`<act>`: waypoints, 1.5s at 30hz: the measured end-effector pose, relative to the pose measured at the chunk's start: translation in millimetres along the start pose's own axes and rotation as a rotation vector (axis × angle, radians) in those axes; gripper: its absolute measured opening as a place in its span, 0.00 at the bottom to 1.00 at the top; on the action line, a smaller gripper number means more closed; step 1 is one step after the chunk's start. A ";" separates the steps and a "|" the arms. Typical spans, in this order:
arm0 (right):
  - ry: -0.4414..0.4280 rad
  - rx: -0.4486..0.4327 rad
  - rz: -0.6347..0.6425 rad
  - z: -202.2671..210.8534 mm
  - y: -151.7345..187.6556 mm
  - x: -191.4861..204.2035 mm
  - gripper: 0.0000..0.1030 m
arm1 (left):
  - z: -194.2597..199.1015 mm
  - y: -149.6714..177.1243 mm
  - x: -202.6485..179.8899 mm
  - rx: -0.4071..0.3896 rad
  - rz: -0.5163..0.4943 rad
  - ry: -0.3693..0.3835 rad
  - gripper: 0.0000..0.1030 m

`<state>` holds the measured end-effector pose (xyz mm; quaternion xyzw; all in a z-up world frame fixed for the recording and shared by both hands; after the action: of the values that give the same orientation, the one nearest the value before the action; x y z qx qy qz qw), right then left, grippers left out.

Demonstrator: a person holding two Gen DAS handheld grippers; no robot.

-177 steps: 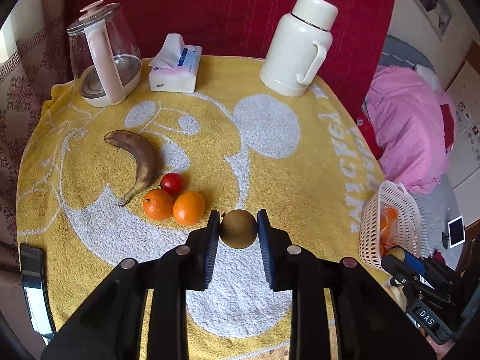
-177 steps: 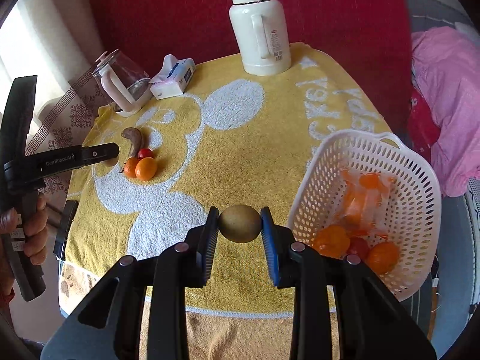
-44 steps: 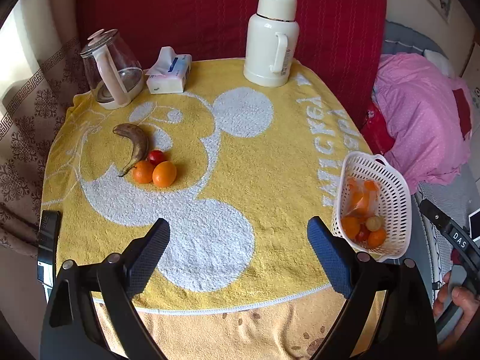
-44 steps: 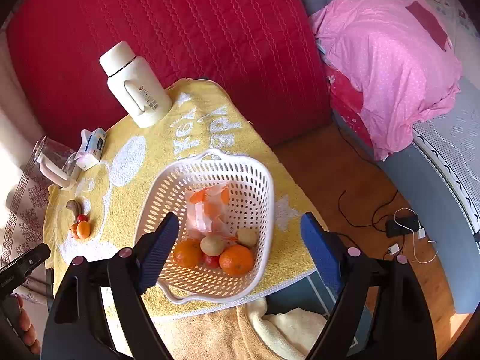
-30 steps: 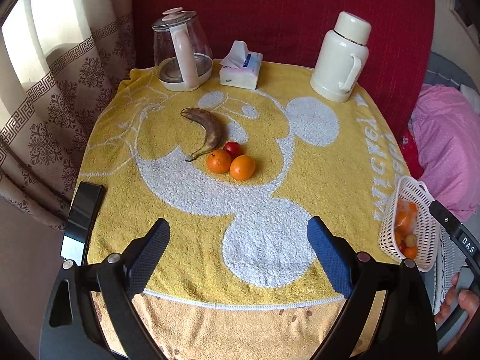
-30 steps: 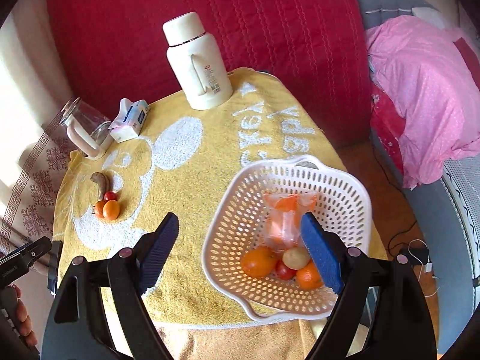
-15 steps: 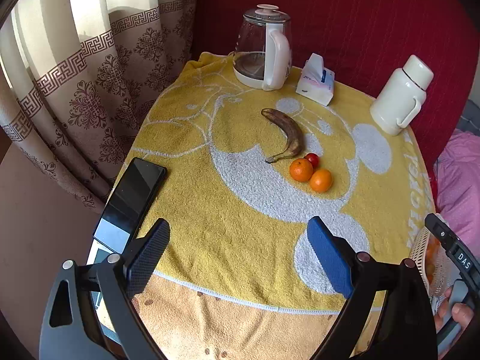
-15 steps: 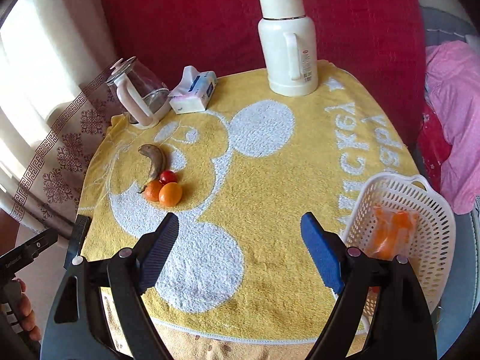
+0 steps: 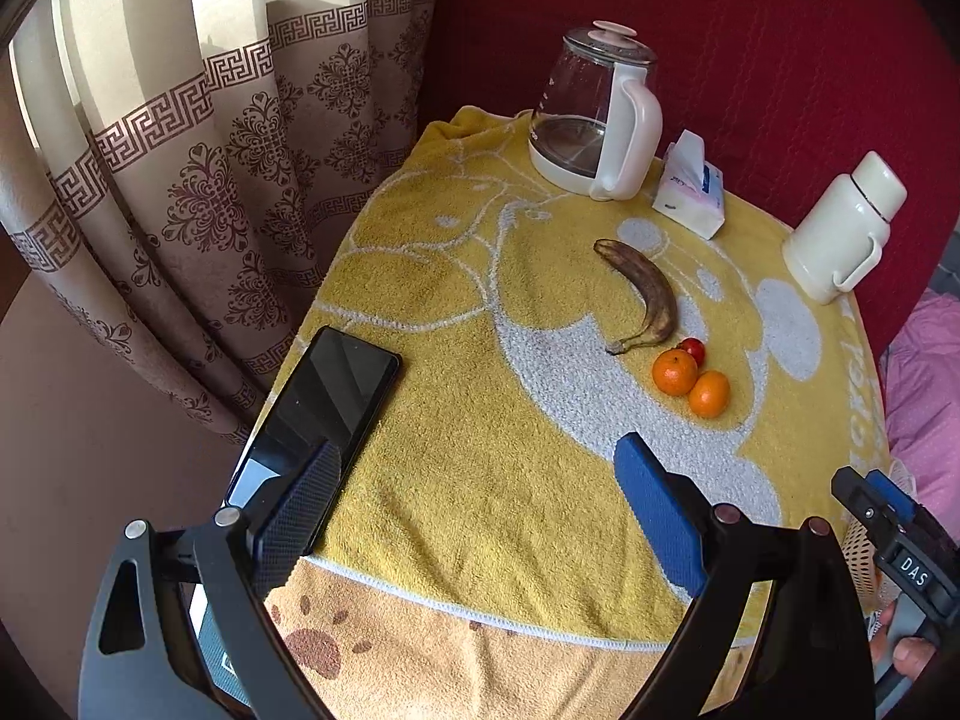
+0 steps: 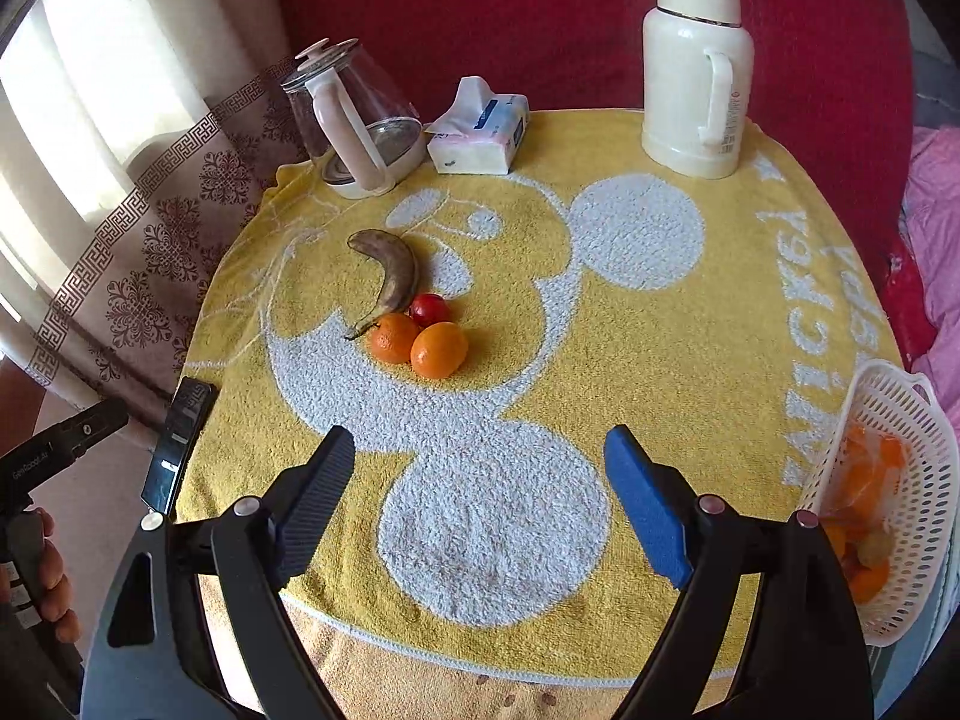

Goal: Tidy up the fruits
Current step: 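Move both tools back over the remaining fruit on the towel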

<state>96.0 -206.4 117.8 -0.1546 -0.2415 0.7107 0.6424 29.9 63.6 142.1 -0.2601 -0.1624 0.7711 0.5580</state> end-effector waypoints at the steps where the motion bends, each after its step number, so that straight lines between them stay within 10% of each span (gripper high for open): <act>1: 0.000 0.004 0.006 -1.7 0.0 3.7 0.84 | 0.1 0.0 -0.1 0.000 0.001 -0.001 0.89; 45: 0.090 0.124 0.043 -65.0 3.4 51.3 0.84 | -66.9 -34.6 47.3 0.083 -0.002 0.097 0.89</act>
<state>121.1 -146.5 66.3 -0.1517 -0.1645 0.7303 0.6455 84.3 116.9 96.2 -0.2734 -0.1033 0.7631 0.5764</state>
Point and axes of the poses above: each gripper's, at about its wrist camera, not at the fingertips, and z roughly against the way its jaws point, x to its left, y to its underside, the point moved 2 cm from there along -z, roughly the way its jaws point, and after that the axes turned 10 degrees about y, right-handed, at the moved point
